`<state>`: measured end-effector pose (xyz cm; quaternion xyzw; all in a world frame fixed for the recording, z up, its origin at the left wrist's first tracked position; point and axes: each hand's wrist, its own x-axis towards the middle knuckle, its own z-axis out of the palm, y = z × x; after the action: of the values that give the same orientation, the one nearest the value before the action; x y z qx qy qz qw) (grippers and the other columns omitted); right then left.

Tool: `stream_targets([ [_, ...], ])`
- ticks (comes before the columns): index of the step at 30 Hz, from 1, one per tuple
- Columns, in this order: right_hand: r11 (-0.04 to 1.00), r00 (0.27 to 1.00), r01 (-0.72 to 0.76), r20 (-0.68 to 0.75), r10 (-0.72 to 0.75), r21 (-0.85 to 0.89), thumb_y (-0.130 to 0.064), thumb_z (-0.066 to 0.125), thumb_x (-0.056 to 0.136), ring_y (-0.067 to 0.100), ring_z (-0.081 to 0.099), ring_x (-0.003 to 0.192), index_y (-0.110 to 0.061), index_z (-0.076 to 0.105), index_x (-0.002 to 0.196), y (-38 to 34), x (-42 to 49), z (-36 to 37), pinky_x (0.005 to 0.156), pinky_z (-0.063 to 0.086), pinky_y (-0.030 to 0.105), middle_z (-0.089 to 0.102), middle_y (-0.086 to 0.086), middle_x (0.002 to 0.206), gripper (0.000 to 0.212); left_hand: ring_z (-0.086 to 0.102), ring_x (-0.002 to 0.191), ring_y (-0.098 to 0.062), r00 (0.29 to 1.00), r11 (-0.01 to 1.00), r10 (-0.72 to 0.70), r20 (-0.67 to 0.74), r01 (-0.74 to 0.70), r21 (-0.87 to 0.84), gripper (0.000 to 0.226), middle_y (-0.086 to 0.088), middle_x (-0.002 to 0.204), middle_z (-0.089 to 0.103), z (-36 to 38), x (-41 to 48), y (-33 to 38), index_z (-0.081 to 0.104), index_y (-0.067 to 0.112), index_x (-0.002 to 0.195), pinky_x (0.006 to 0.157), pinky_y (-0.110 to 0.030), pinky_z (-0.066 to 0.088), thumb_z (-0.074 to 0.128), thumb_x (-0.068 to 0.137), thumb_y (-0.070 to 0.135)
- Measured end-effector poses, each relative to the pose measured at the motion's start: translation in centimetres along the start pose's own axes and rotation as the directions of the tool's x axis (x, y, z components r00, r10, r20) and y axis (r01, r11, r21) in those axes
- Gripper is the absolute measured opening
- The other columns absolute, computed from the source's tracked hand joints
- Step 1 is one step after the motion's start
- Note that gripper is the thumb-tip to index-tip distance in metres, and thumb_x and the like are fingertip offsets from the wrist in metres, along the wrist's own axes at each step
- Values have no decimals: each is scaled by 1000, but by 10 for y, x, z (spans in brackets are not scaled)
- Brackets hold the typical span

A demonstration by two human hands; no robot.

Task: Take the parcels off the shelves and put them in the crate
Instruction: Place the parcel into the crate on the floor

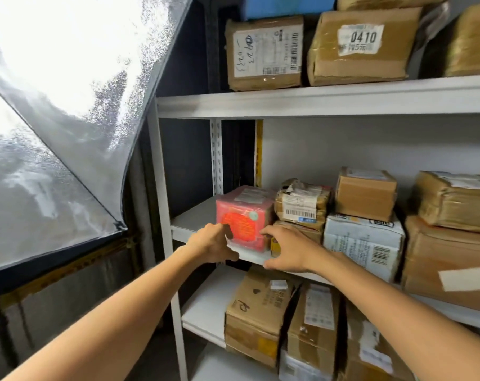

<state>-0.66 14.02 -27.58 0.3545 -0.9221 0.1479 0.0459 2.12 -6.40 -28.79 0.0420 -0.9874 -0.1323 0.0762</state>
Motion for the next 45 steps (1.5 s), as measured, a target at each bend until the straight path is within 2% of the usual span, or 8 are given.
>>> stream_targets([
  [11,998,999,-31,-12,32,49,-32,76,76,17,48,117,-16,41,140,4,23,-11,92,40,23,49,5,131,75,61,103,-22,998,1000,-11,-62,9,-27,55,1,115,65,-6,31,-1,56,26,121,90,-40,52,76,73,44],
  [18,932,958,-209,-131,256,297,-11,70,74,8,53,71,-20,49,86,-15,38,-1,53,42,19,54,-4,82,26,64,96,-23,985,995,-81,-151,70,-77,52,0,107,67,-15,36,-19,59,23,115,85,-41,54,76,71,43],
  [21,908,938,-232,-167,304,350,-6,65,77,5,51,67,-24,43,76,-24,45,3,48,35,18,54,-4,77,29,63,91,-26,973,979,-113,-201,75,-188,55,-5,105,64,-17,42,-22,49,15,117,81,-42,55,76,73,34],
  [29,834,870,-385,-146,471,394,-7,59,81,27,50,111,-14,48,104,-45,68,20,89,49,33,48,13,123,27,58,85,-15,967,793,-158,-200,4,-610,63,-8,114,60,-9,74,-33,32,14,140,74,-30,49,64,87,24],
  [33,797,827,-433,-165,537,421,-8,67,81,26,38,127,-5,21,145,-52,76,33,98,43,27,31,14,140,80,63,83,-8,963,665,-198,-185,-6,-747,52,1,111,64,7,85,-38,51,28,132,70,-21,54,67,86,46],
  [36,752,798,-448,-163,581,483,-3,69,79,27,32,135,-9,-3,152,-57,75,35,104,43,35,23,14,148,103,63,80,-6,942,608,-255,-220,-21,-794,45,0,107,66,13,82,-38,55,32,117,67,-22,54,68,81,54],
  [39,740,798,-421,-173,577,524,-3,67,80,27,29,138,-11,-6,153,-54,69,33,105,39,34,22,14,152,104,67,91,-20,918,620,-304,-255,-12,-784,46,2,102,66,15,71,-34,56,28,109,87,-42,55,68,78,60],
  [45,795,798,-330,-299,523,510,-26,64,89,26,37,132,-7,25,144,-53,57,29,103,37,33,39,11,144,70,68,84,-23,880,619,-371,-296,-3,-785,35,3,87,67,9,40,-35,50,25,80,79,-46,55,73,78,52],
])
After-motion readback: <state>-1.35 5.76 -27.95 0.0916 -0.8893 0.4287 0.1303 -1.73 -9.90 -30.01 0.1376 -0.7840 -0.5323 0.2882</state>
